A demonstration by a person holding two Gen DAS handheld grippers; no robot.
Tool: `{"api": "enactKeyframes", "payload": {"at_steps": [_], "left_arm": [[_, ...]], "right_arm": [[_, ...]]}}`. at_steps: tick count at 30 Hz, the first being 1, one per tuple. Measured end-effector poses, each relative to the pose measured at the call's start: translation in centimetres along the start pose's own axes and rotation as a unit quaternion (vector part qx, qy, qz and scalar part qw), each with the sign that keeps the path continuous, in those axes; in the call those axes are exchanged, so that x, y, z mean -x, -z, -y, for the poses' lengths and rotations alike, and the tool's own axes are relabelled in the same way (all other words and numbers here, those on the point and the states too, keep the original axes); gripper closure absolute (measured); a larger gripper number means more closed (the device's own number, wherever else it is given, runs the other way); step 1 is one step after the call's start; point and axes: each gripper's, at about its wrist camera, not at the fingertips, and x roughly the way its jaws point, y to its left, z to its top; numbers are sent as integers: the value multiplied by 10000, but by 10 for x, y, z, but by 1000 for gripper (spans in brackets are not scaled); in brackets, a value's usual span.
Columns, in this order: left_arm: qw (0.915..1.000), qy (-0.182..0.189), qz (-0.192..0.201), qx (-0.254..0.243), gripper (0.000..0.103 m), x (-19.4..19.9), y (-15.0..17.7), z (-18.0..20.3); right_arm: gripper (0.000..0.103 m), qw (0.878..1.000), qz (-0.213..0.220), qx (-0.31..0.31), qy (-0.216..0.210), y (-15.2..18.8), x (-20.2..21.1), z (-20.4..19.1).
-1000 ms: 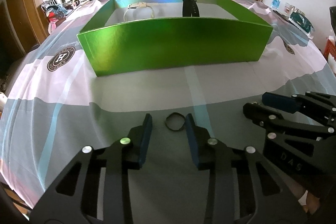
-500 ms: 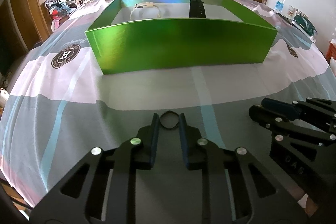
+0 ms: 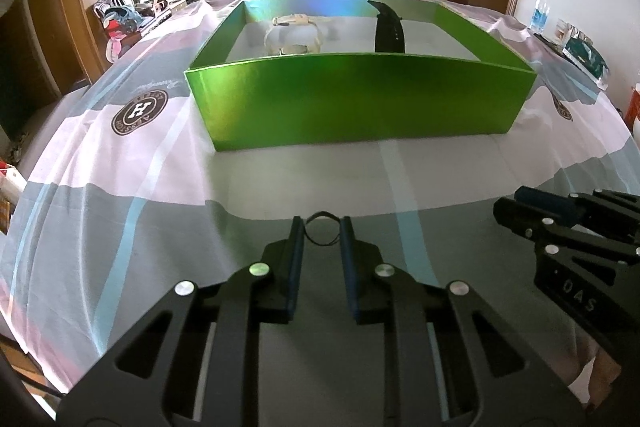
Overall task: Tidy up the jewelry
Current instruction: 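Carry both rings over the green box and open both tools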
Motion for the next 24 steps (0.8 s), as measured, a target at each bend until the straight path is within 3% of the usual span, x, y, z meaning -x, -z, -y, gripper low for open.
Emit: {"api": "enactKeyframes", "payload": {"at_steps": [6, 13, 24], "left_arm": [[10000, -62, 76, -12, 85, 3, -4, 0], [9975, -305, 636, -106, 85, 29, -21, 0], [9876, -342, 1528, -79, 85, 79, -58, -4]], "right_arm": [[81, 10000, 83, 40, -34, -2, 2, -6], [81, 9967, 811, 78, -57, -21, 36, -7], [81, 9831, 1815, 237, -17, -48, 91, -14]]}}
